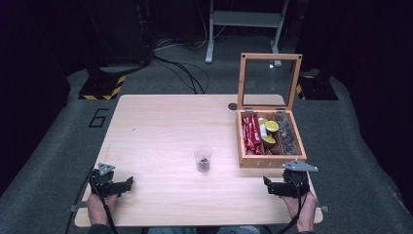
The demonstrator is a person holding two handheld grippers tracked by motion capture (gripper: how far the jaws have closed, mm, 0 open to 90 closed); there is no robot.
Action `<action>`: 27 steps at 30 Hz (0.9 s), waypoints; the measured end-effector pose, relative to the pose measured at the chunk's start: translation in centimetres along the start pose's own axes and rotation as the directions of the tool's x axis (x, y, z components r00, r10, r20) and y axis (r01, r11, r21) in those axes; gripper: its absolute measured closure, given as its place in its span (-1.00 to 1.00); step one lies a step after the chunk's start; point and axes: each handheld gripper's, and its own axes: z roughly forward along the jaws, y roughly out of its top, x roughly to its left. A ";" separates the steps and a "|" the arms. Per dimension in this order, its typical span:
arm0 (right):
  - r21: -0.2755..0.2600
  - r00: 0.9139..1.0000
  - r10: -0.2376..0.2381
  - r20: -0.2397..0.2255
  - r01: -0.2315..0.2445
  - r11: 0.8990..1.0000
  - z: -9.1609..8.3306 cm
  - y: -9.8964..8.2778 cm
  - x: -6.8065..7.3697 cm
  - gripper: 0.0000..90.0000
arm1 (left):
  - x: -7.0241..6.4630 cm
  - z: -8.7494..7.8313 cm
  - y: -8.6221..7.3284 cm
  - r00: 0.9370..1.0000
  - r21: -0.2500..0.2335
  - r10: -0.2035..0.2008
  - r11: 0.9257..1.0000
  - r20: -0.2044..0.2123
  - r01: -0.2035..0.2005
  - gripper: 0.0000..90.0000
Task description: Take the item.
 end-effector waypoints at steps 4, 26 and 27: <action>0.023 0.999 0.027 0.029 -0.028 0.999 0.9 -1.7 -0.9 -0.85 | 0.0 0.0 0.0 1.000 0.000 0.001 1.000 0.000 -0.001 -0.97; 0.061 0.992 0.078 0.098 -0.084 0.995 4.2 -5.5 -2.8 -0.97 | 0.0 0.0 0.0 1.000 -0.001 0.000 1.000 -0.001 0.000 -0.97; 0.050 0.993 0.073 0.097 -0.078 0.996 4.2 -5.6 -2.9 -0.97 | 0.0 0.0 0.0 1.000 -0.001 0.000 1.000 -0.001 0.000 -0.97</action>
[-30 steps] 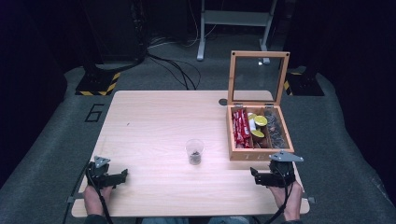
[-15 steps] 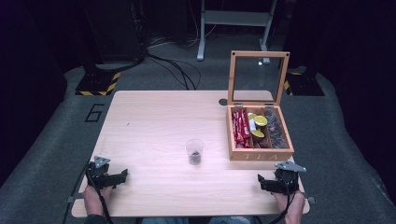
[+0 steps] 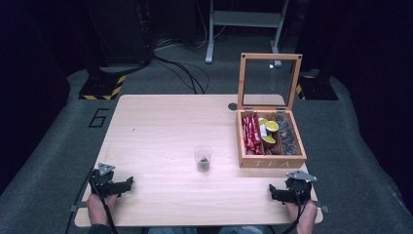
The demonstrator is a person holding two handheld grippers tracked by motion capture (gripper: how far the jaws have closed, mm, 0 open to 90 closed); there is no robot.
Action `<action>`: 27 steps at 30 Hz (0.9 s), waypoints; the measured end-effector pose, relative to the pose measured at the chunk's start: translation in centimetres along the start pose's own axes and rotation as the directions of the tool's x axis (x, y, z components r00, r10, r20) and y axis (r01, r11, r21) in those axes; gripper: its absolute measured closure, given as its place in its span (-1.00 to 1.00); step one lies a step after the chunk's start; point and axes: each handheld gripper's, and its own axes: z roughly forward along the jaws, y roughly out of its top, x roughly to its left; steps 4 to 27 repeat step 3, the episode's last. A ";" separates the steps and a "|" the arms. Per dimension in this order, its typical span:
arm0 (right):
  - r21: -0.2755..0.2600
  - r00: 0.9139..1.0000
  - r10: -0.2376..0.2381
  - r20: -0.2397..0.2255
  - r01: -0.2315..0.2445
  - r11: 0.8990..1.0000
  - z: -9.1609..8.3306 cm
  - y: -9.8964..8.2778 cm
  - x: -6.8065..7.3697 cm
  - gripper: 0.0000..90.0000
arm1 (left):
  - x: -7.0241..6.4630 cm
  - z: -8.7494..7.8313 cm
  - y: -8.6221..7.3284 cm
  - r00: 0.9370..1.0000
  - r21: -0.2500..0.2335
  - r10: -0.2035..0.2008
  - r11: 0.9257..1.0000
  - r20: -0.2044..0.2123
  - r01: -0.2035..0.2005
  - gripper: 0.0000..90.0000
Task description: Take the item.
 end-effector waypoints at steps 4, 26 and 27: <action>-0.004 1.000 0.008 0.002 -0.008 1.000 0.0 -0.1 0.1 -0.98 | 0.0 0.0 0.0 1.000 0.000 0.001 1.000 0.000 -0.001 -0.97; -0.004 1.000 0.008 0.002 -0.008 1.000 0.0 -0.1 0.1 -0.98 | 0.0 0.0 0.0 1.000 0.000 0.001 1.000 0.000 -0.001 -0.97; -0.004 1.000 0.008 0.002 -0.008 1.000 0.0 -0.1 0.1 -0.98 | 0.0 0.0 0.0 1.000 0.000 0.001 1.000 0.000 -0.001 -0.97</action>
